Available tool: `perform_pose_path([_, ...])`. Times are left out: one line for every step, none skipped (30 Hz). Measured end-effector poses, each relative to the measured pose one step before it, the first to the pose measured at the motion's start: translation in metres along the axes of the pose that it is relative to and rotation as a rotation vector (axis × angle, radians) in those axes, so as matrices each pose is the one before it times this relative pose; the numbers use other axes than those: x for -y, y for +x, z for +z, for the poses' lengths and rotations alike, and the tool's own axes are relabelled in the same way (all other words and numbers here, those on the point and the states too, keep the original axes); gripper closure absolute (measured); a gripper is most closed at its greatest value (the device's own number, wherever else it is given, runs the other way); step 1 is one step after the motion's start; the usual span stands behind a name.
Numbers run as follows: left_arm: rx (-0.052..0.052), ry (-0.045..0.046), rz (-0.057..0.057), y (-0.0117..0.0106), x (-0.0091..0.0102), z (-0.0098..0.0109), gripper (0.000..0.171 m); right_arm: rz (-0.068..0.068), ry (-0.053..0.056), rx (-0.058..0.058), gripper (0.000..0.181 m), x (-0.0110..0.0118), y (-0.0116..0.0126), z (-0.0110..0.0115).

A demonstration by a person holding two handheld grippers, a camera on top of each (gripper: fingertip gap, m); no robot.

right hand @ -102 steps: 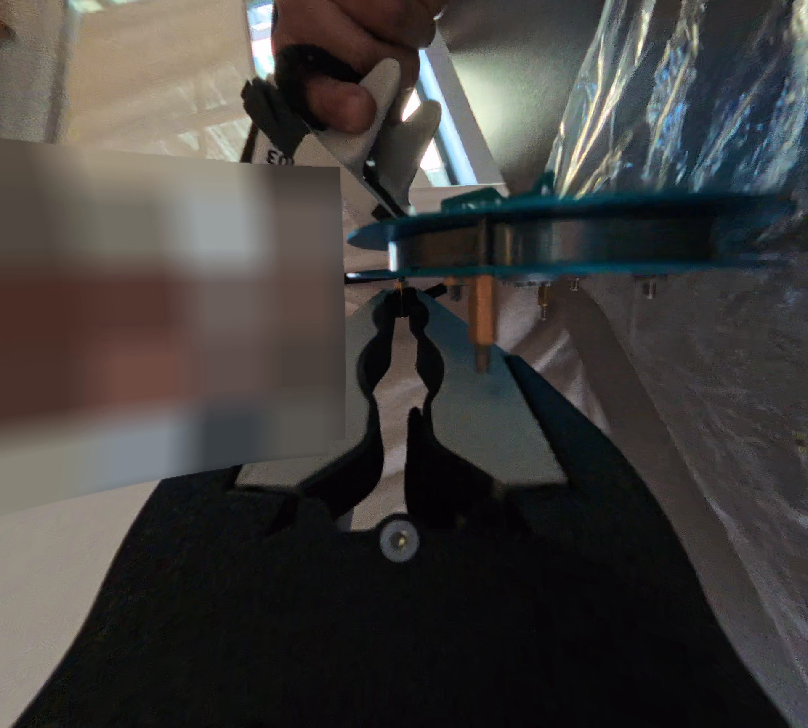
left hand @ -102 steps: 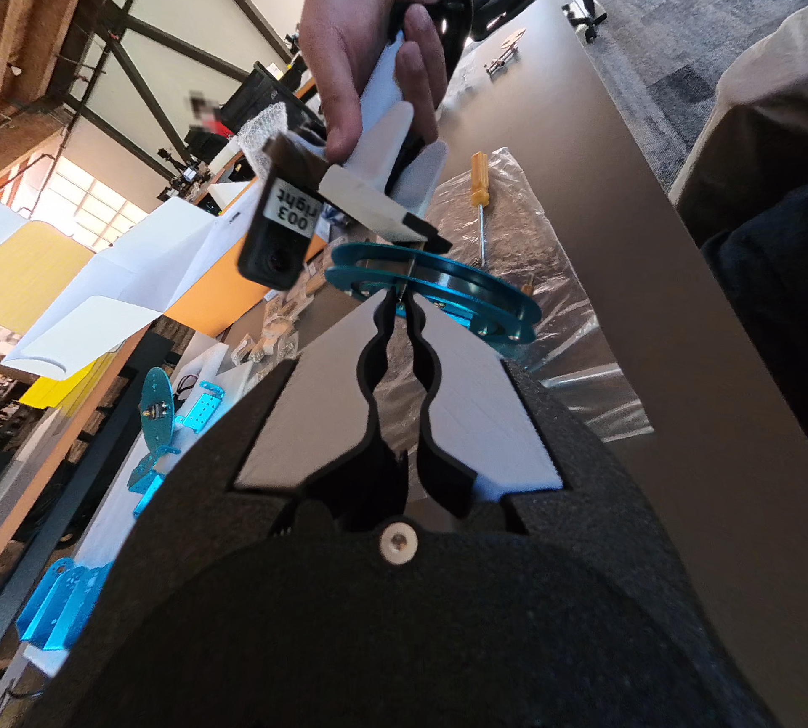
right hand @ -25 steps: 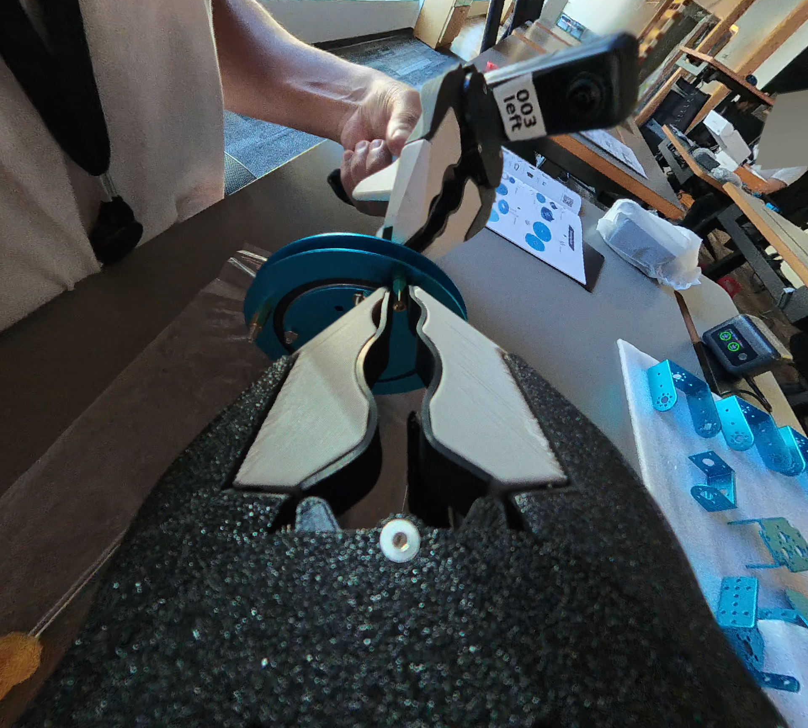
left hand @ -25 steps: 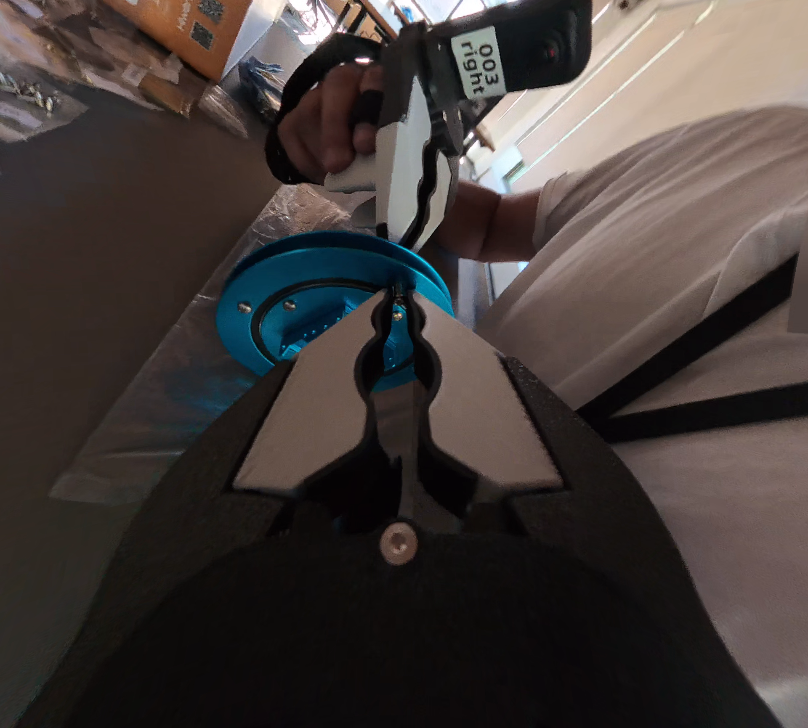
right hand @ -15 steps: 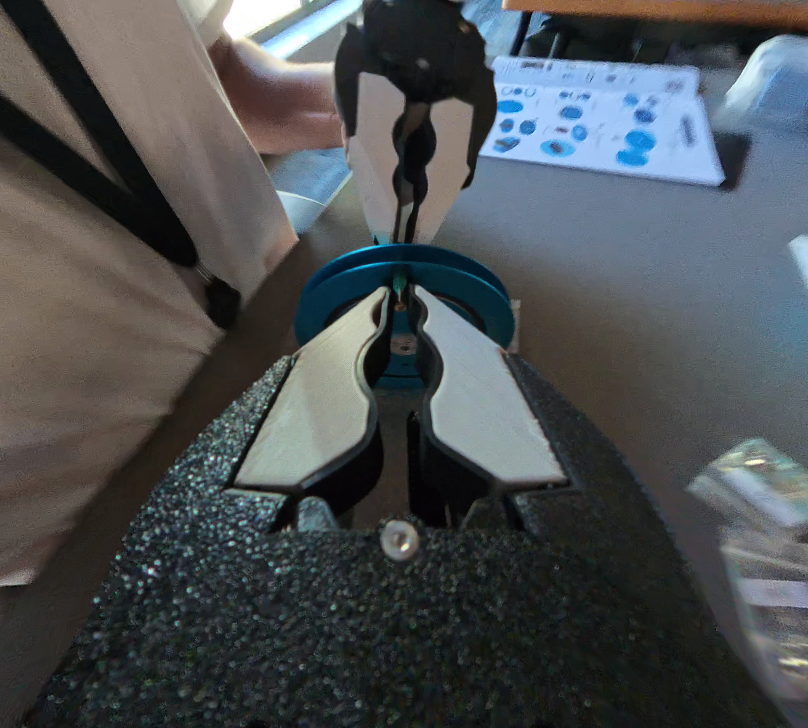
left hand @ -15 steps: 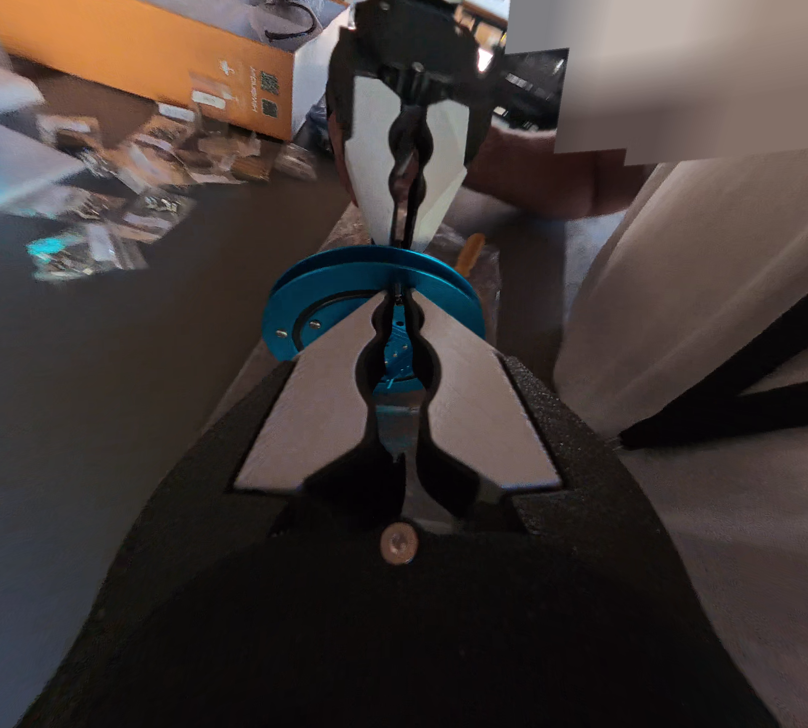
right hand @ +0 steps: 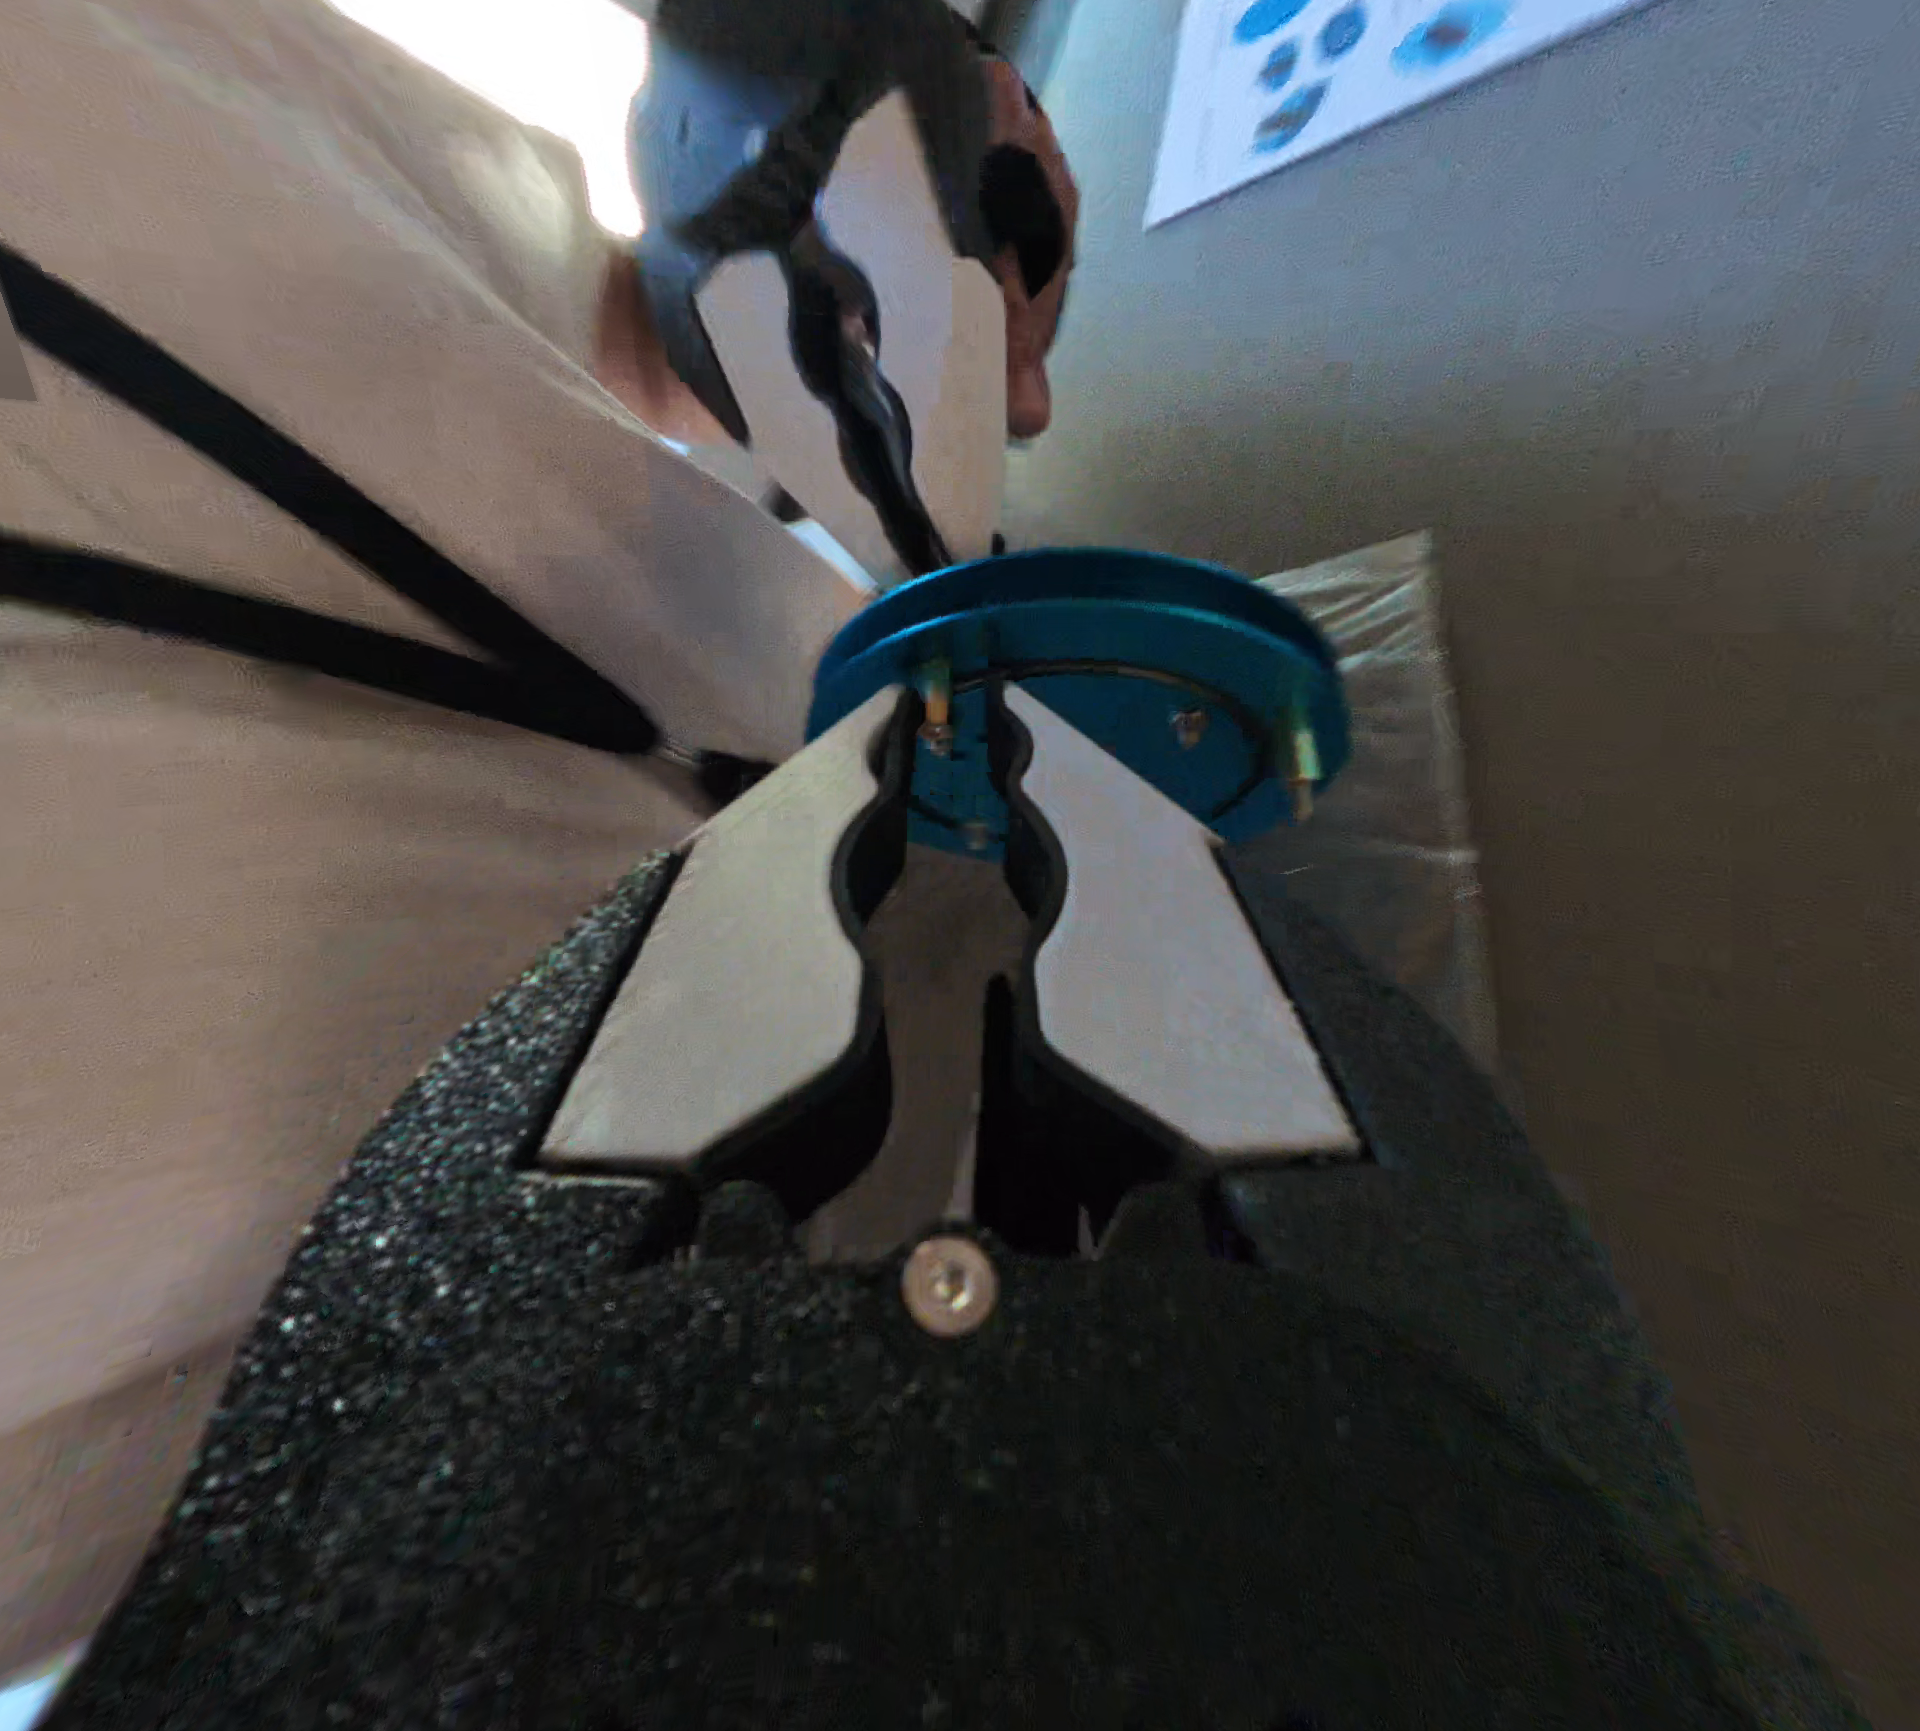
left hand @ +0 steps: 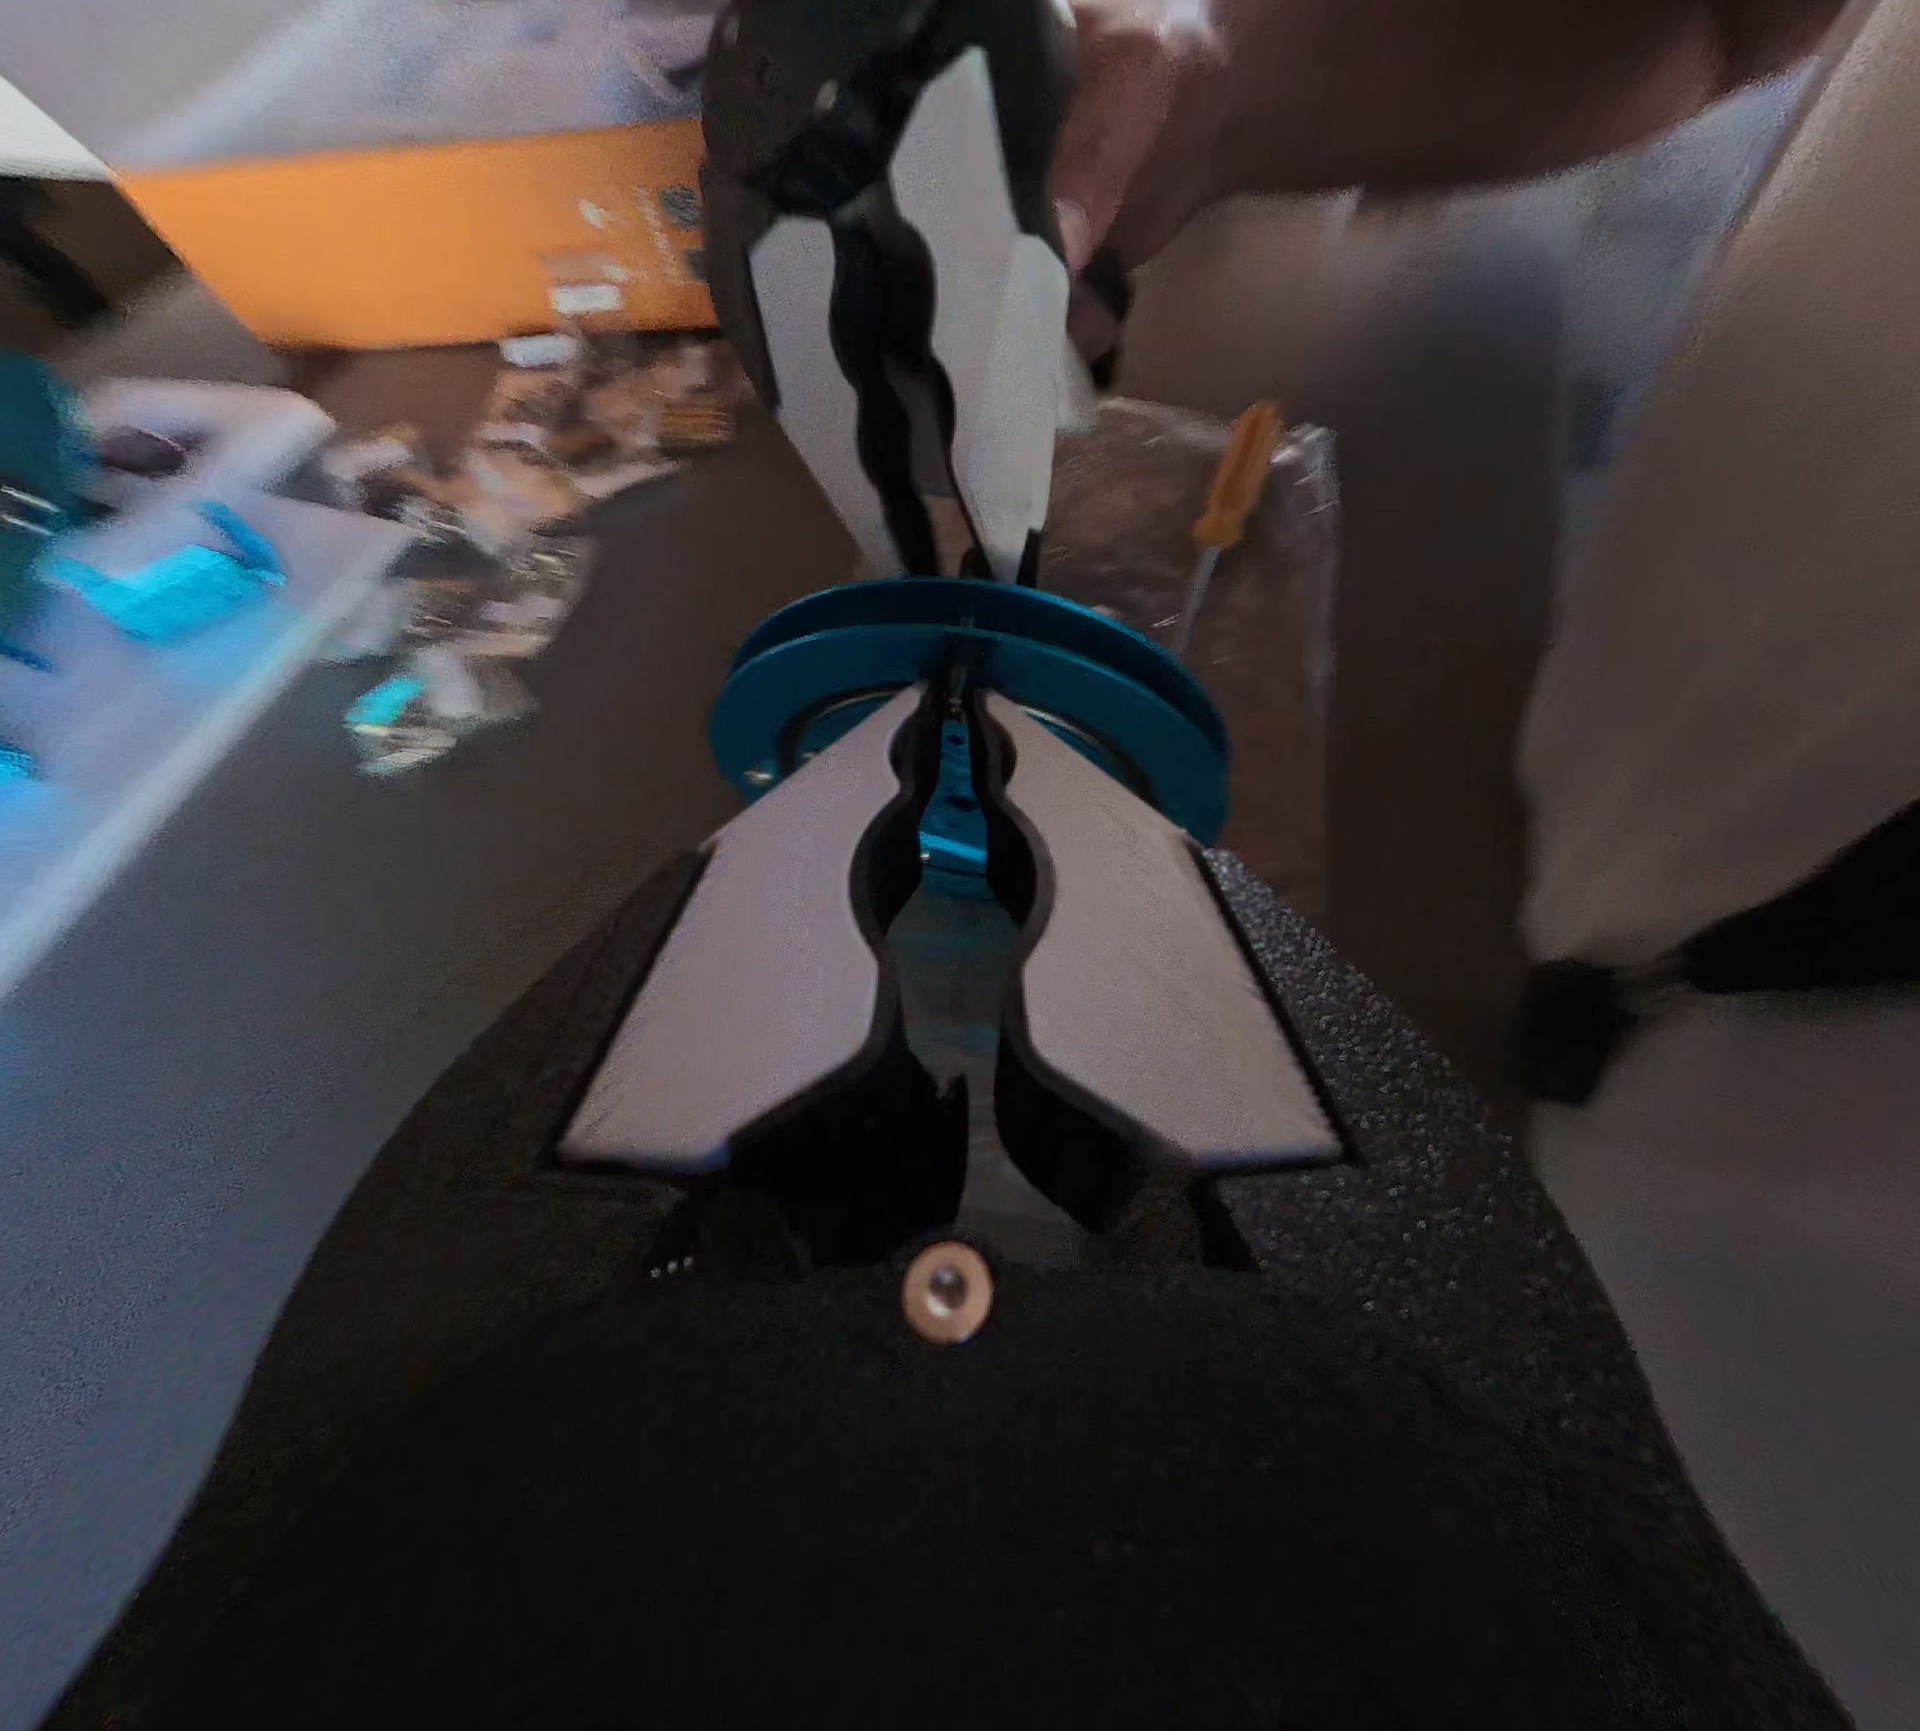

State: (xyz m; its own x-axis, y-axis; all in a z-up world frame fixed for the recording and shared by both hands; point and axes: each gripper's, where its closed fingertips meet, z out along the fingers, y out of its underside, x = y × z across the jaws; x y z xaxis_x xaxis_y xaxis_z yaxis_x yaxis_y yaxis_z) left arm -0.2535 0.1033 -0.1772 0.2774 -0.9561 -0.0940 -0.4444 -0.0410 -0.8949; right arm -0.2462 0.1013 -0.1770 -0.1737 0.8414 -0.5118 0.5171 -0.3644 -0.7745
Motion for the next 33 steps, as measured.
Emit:
perform_pose_path([-0.0728,0.0094,-0.0982,0.00401,0.00007,-0.00076,0.167,-0.1324,-0.0181,-0.0726,0.162,-0.00095,0.0018,0.00031])
perform_pose_path([-0.0472,0.00651,-0.0865,0.00115,0.00003,-0.00027,0.167,-0.1237,-0.0136,-0.0599,0.163,-0.00021,0.0003,0.00056])
perform_pose_path([-0.0323,0.00261,-0.0695,-0.0004,-0.00005,-0.00017,0.168,-0.1125,-0.0135,-0.0473,0.167,-0.00003,-0.00091,0.00091])
perform_pose_path([-0.0235,-0.00223,-0.0518,-0.00088,0.00003,-0.00051,0.168,-0.0911,-0.0144,-0.0337,0.176,0.00107,-0.00174,0.00047])
perform_pose_path([-0.015,-0.00243,-0.0442,-0.00155,0.00045,-0.00053,0.168,-0.0569,-0.0254,-0.0518,0.176,-0.00042,0.0031,0.00034])
perform_pose_path([-0.0122,-0.00404,-0.0352,-0.00113,0.00037,-0.00042,0.168,-0.0404,-0.0255,-0.0285,0.174,-0.00024,0.00222,0.00009])
perform_pose_path([-0.002,-0.00186,-0.0054,-0.00038,0.00023,0.00052,0.168,-0.0246,-0.0414,-0.0155,0.176,-0.00088,0.00124,-0.00075])
perform_pose_path([0.0112,-0.00595,0.0278,0.00032,-0.00002,0.00043,0.168,-0.0099,-0.029,-0.0014,0.175,-0.00068,-0.00001,-0.00026])
perform_pose_path([0.0293,-0.01187,0.0636,0.00021,-0.00043,0.00013,0.168,0.0297,-0.0161,0.0235,0.175,-0.00044,-0.00065,-0.00001])
perform_pose_path([0.0489,-0.01236,0.1008,0.00004,-0.00015,0.00055,0.168,0.0822,-0.0178,0.0476,0.176,-0.00053,-0.00085,-0.00036])
perform_pose_path([0.0702,-0.01268,0.1304,-0.00082,0.00016,0.00052,0.168,0.0981,0.0029,0.0537,0.176,-0.0005,-0.00037,-0.00017])
perform_pose_path([0.0693,-0.01634,0.136,-0.00022,-0.00015,0.00044,0.169,0.1169,0.0143,0.0778,0.177,-0.00033,-0.00238,-0.00033])
perform_pose_path([0.0874,-0.01402,0.1392,-0.00273,0.00037,0.00035,0.168,0.1517,0.0173,0.0769,0.177,-0.00015,-0.00013,-0.0001])
perform_pose_path([0.075,-0.0116,0.1137,-0.00276,-0.00025,0.00056,0.168,0.196,0.0137,0.099,0.177,-0.00075,-0.00099,0.00031])
perform_pose_path([0.0573,-0.00351,0.0941,-0.00133,-0.00003,0.00082,0.168,0.219,0.0154,0.1272,0.178,-0.00028,-0.00391,-0.00028])
perform_pose_path([0.0361,0.00404,0.0726,0.00033,0.00099,0.00021,0.168,0.1238,0.0098,0.1003,0.178,-0.00172,-0.00267,0.00043])
perform_pose_path([0.0157,0.00132,0.036,0.00026,0.00044,-0.00001,0.168,0.0585,0.0099,0.0647,0.178,-0.0011,-0.00188,0.00069])
perform_pose_path([0.0007,0.00161,0.0131,0.00037,0.00012,-0.0003,0.168,0.0421,0.0081,0.0337,0.177,-0.0006,-0.00099,0.00047])
perform_pose_path([-0.0117,0.00199,-0.024,0.00015,0.0001,-0.00009,0.168,-0.0091,0.0004,-0.0069,0.177,-0.00012,0.00003,-0.00001])
perform_pose_path([-0.0229,0.00417,-0.0617,0.0,-0.00028,0.00044,0.168,-0.0676,-0.0007,-0.0472,0.177,0.00107,0.00091,-0.00092])
perform_pose_path([-0.0373,0.00731,-0.0927,-0.00001,-0.00052,0.00046,0.168,-0.1023,0.0004,-0.072,0.177,0.00182,0.00123,-0.00099])
perform_pose_path([-0.0607,0.01299,-0.1118,0.00155,0.00053,-0.00013,0.168,-0.1274,0.0034,-0.0858,0.175,0.00276,0.00122,-0.00068])
perform_pose_path([-0.0743,0.0094,-0.1286,0.00237,0.00074,-0.00043,0.168,-0.1437,-0.0007,-0.0969,0.169,0.00254,0.00221,-0.00114])
perform_pose_path([-0.0733,0.00409,-0.1135,0.00234,0.00085,-0.00121,0.168,-0.1426,-0.0124,-0.0948,0.168,0.00079,0.0022,-0.00082])
perform_pose_path([-0.0508,0.00147,-0.0842,0.00103,-0.00019,-0.00035,0.168,-0.1266,-0.0111,-0.0714,0.167,0.00084,-0.00055,-0.0002])
perform_pose_path([-0.0495,0.00183,-0.0622,0.0022,-0.0002,-0.00002,0.168,-0.1006,-0.0209,-0.0511,0.167,-0.00034,-0.00233,0.00038])
perform_pose_path([-0.0318,-0.00032,-0.0487,0.00072,-0.00002,-0.00002,0.168,-0.0826,-0.0278,-0.0477,0.167,-0.00072,-0.00048,0.00035])
perform_pose_path([-0.0077,-0.0004,-0.0416,-0.00219,0.00023,-0.00007,0.168,-0.0679,-0.0258,-0.0431,0.172,-0.0013,0.00107,-0.00001])
perform_pose_path([-0.0104,-0.00368,-0.0375,-0.00164,0.00032,-0.00005,0.168,-0.0515,-0.0281,-0.0372,0.176,-0.00259,0.00155,-0.00009])
perform_pose_path([-0.0116,-0.0033,-0.0175,-0.00024,0.00006,-0.00004,0.168,-0.0447,-0.0142,-0.0247,0.174,-0.00084,0.00075,-0.00033])
perform_pose_path([-0.0039,-0.0016,-0.003,-0.00008,0.00001,0.00013,0.168,-0.0328,-0.009,-0.0193,0.175,-0.00023,0.00022,-0.00017])
perform_pose_path([0.0017,-0.00409,0.0017,0.00012,-0.00001,0.00034,0.168,-0.0231,-0.0127,-0.0159,0.175,-0.00006,0.00076,-0.0002])
perform_pose_path([0.0069,-0.00551,0.0132,0.00029,-0.00015,0.00007,0.168,-0.0066,-0.0068,-0.0088,0.176,-0.00005,0.0008,0.00029])
